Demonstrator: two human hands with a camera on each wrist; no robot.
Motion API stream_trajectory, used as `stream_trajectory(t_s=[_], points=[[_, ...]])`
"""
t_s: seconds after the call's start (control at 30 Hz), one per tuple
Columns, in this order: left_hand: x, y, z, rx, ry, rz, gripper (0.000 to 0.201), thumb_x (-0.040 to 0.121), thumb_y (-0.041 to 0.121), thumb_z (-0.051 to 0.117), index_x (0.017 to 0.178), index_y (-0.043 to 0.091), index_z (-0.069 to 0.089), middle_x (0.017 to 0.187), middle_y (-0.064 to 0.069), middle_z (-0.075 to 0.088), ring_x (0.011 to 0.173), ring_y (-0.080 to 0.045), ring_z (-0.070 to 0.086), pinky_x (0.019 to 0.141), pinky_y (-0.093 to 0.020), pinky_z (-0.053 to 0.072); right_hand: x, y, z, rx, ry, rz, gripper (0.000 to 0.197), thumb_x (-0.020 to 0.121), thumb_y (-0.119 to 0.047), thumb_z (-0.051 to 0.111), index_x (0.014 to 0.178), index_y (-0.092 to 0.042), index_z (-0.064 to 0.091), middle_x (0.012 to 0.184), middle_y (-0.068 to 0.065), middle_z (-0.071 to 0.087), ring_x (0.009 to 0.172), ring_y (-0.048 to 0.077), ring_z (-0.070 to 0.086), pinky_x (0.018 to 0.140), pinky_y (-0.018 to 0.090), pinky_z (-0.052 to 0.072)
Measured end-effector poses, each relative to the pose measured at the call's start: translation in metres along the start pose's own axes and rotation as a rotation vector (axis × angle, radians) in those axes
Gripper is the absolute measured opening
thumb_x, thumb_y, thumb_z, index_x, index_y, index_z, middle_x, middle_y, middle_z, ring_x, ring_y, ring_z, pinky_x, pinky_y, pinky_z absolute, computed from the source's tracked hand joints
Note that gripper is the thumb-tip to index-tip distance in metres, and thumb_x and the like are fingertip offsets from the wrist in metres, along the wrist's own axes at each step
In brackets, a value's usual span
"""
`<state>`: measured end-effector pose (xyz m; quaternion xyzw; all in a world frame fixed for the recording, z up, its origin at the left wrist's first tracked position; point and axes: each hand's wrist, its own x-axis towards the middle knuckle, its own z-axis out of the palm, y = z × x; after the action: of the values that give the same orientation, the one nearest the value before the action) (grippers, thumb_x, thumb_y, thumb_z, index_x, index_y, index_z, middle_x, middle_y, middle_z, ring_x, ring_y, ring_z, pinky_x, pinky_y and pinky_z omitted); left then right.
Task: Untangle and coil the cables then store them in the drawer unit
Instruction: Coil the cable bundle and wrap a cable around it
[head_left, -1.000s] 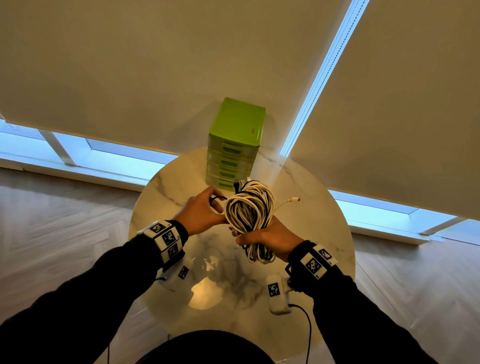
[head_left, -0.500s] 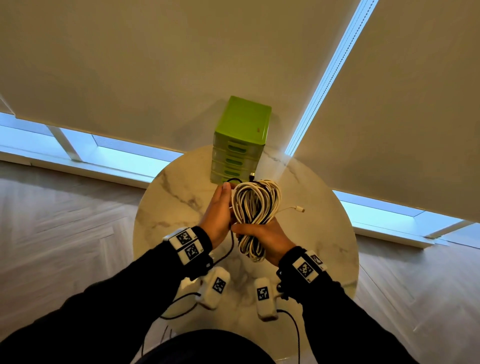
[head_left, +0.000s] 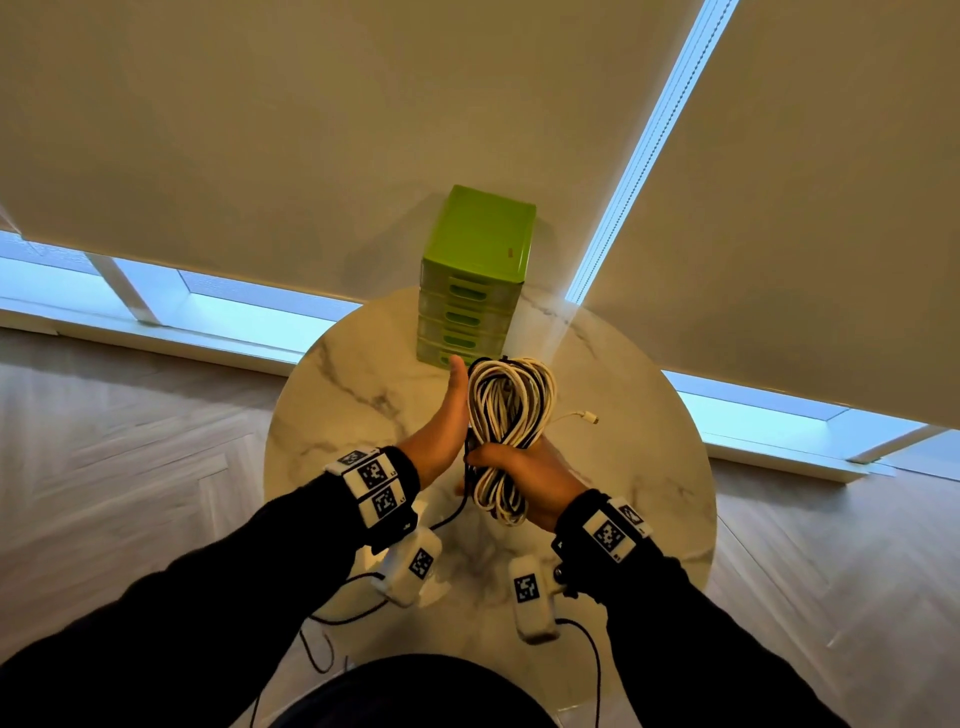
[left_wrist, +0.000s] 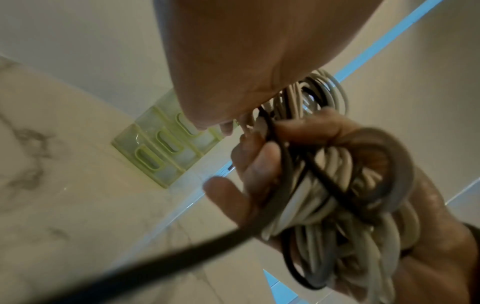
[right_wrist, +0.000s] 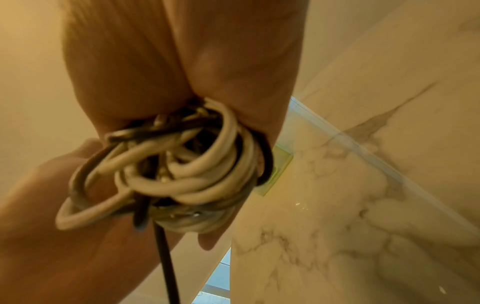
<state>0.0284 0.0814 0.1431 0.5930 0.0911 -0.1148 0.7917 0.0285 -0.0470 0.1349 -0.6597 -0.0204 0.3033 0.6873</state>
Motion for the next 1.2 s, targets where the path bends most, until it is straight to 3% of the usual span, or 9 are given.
stream_trajectory(t_s=[0.17, 0.33, 0.5, 0.67, 0.77, 0.83, 0.93, 1.07, 1.2], points=[[0.005, -0.003, 0.001, -0.061, -0.05, -0.007, 0.076, 0.098, 0.065, 0.002, 0.143, 0.023, 0.046, 0.148, -0.002, 0.05, 0.139, -0.017, 0.045, 0.12, -0.036, 0.029, -0.006, -0.006, 0.002, 0.114, -0.102, 0.012, 0.033, 0.084, 0.015, 0.063, 0.114, 0.001, 0.062, 0.084, 0.02, 0.065, 0.069, 0.031, 0.066, 0.066, 0.041, 0.057], [0.015, -0.017, -0.014, 0.007, -0.131, -0.021, 0.1, 0.076, 0.092, 0.025, 0.155, 0.031, 0.035, 0.158, 0.003, 0.041, 0.146, -0.012, 0.036, 0.125, -0.042, 0.018, -0.003, -0.006, 0.0, 0.049, -0.081, 0.033, 0.026, 0.083, 0.016, 0.063, 0.108, 0.007, 0.062, 0.09, 0.025, 0.063, 0.074, 0.038, 0.068, 0.075, 0.049, 0.059], [0.005, -0.016, -0.02, 0.289, -0.028, 0.045, 0.096, 0.079, 0.09, 0.015, 0.159, 0.037, 0.009, 0.166, 0.011, 0.016, 0.15, -0.009, 0.021, 0.124, -0.04, 0.016, 0.0, -0.007, -0.012, 0.017, 0.059, -0.026, 0.012, 0.083, 0.012, 0.064, 0.09, 0.002, 0.066, 0.083, 0.022, 0.065, 0.076, 0.043, 0.069, 0.079, 0.057, 0.057], [-0.027, -0.038, -0.037, 0.461, -0.253, -0.138, 0.061, 0.099, 0.063, 0.022, 0.129, 0.02, 0.054, 0.106, -0.001, 0.069, 0.094, -0.017, 0.066, 0.098, -0.04, 0.05, 0.008, -0.019, -0.029, 0.145, 0.272, -0.102, 0.004, 0.084, 0.001, 0.067, 0.08, 0.0, 0.066, 0.072, 0.023, 0.064, 0.079, 0.049, 0.06, 0.068, 0.054, 0.048], [-0.031, -0.05, -0.043, 0.489, -0.299, -0.142, 0.064, 0.101, 0.062, 0.021, 0.099, 0.014, 0.065, 0.067, 0.006, 0.049, 0.063, -0.013, 0.048, 0.074, -0.035, 0.047, 0.005, -0.029, -0.027, 0.369, 0.196, -0.098, 0.008, 0.091, 0.005, 0.056, 0.088, 0.0, 0.06, 0.072, 0.014, 0.067, 0.077, 0.039, 0.068, 0.08, 0.048, 0.052], [-0.03, -0.049, -0.037, 0.532, -0.291, -0.123, 0.063, 0.1, 0.064, 0.02, 0.093, 0.018, 0.063, 0.067, 0.009, 0.041, 0.063, -0.013, 0.038, 0.071, -0.031, 0.041, 0.003, -0.031, -0.02, 0.522, 0.114, -0.092, 0.007, 0.091, 0.005, 0.055, 0.091, -0.001, 0.059, 0.075, 0.011, 0.064, 0.075, 0.031, 0.071, 0.09, 0.049, 0.057], [-0.025, -0.045, -0.033, 0.642, -0.214, -0.07, 0.061, 0.097, 0.069, 0.023, 0.087, 0.023, 0.061, 0.077, 0.006, 0.049, 0.069, -0.011, 0.043, 0.071, -0.027, 0.041, 0.003, -0.031, -0.013, 0.62, -0.001, -0.048, 0.008, 0.084, -0.001, 0.061, 0.092, -0.004, 0.06, 0.078, 0.009, 0.059, 0.065, 0.022, 0.066, 0.073, 0.04, 0.059], [-0.022, -0.045, -0.053, 0.744, -0.118, 0.087, 0.053, 0.09, 0.07, 0.05, 0.069, 0.022, 0.048, 0.062, 0.013, 0.043, 0.06, -0.005, 0.039, 0.062, -0.023, 0.036, 0.001, -0.036, -0.018, 0.433, -0.084, -0.009, 0.007, 0.079, -0.004, 0.064, 0.08, -0.01, 0.069, 0.074, 0.01, 0.055, 0.057, 0.021, 0.06, 0.061, 0.036, 0.052], [-0.023, -0.036, -0.09, 0.952, -0.135, 0.097, 0.056, 0.081, 0.066, 0.066, 0.065, 0.014, 0.053, 0.06, 0.006, 0.044, 0.057, -0.006, 0.04, 0.058, -0.018, 0.034, -0.003, -0.033, -0.034, 0.271, -0.075, 0.062, 0.026, 0.073, -0.004, 0.07, 0.097, -0.003, 0.058, 0.08, 0.013, 0.054, 0.058, 0.024, 0.057, 0.059, 0.037, 0.051]])
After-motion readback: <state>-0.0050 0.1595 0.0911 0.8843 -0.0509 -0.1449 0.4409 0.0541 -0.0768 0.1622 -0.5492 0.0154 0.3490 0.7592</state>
